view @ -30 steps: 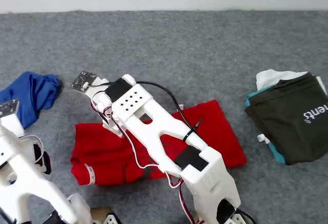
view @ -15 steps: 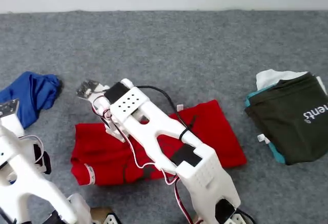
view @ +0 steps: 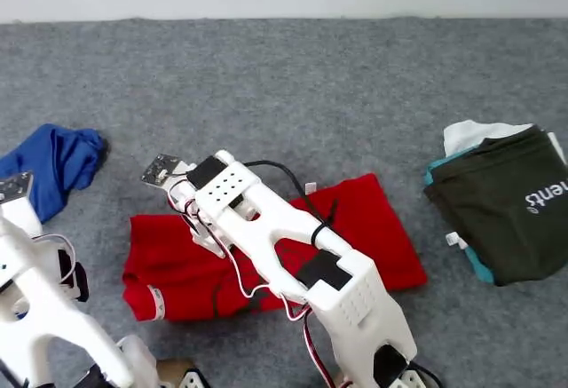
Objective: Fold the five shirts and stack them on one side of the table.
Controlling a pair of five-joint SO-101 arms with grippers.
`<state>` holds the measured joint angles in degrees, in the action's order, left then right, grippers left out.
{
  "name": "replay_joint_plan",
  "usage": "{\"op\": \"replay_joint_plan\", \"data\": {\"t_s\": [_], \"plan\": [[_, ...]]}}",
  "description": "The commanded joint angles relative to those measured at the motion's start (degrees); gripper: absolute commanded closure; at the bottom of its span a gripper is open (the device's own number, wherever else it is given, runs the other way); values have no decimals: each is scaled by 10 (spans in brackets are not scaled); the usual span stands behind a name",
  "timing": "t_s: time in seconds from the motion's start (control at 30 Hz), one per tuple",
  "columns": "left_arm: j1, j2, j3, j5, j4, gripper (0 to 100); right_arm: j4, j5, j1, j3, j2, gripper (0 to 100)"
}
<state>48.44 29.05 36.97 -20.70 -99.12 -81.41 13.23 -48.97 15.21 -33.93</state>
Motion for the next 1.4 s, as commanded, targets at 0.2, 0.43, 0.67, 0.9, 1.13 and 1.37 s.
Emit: {"op": "replay_joint_plan", "data": {"t_s": [0.2, 0.43, 0.67, 0.9, 1.13, 1.37], "plan": [[1, 2, -1, 4, 0, 899, -51, 18, 15, -2, 196, 909], [1, 2, -1, 4, 0, 899, -22, 17, 184, -17, 222, 905], [0, 0, -1, 4, 0, 899, -20, 17, 349, -5, 153, 874], [0, 2, 8, 4, 2, 899, -14, 21, 367, 0, 82, 789], [1, 2, 9, 4, 3, 899, 32, 19, 393, 3, 22, 789], [0, 2, 9, 4, 3, 899, 30, 22, 412, 3, -30, 790]]}}
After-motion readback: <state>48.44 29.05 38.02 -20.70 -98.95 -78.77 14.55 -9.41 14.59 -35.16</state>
